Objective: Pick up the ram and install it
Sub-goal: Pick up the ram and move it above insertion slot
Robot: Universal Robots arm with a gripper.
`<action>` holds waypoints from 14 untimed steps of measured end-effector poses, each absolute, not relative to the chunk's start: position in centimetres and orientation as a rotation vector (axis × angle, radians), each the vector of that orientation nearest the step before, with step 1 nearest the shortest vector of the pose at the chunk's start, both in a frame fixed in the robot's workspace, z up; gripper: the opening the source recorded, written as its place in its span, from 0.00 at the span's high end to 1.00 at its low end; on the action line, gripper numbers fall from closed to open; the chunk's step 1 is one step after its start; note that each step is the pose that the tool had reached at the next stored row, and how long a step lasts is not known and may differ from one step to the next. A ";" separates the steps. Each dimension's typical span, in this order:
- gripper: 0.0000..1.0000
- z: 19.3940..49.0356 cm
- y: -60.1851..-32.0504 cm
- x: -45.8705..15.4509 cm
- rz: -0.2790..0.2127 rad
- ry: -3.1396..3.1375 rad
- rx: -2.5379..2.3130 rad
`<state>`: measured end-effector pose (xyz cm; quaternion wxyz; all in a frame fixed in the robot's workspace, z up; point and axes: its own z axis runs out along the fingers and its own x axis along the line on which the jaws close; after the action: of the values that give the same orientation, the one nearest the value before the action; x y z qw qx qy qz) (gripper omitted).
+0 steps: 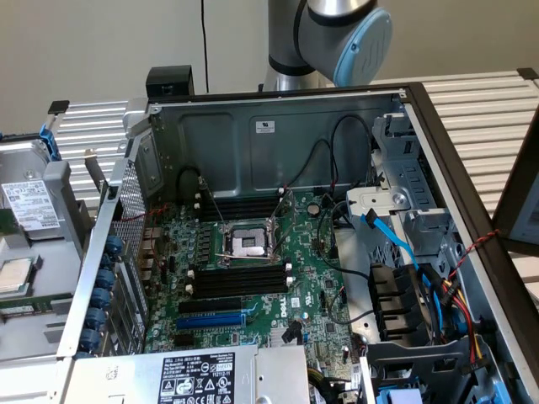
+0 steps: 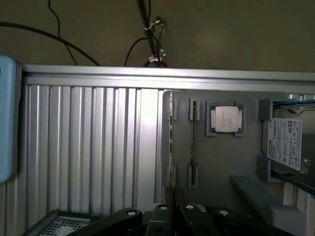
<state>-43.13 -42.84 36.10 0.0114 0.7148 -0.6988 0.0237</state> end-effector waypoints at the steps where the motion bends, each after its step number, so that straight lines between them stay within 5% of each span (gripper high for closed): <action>1: 0.88 36.5 -42.8 -43.1 0.074 -2.181 2.228; 14: 0.88 41.8 -42.9 -42.5 0.074 -2.189 2.220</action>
<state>-42.53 -42.87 41.83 0.0115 0.7119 -0.7018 0.0238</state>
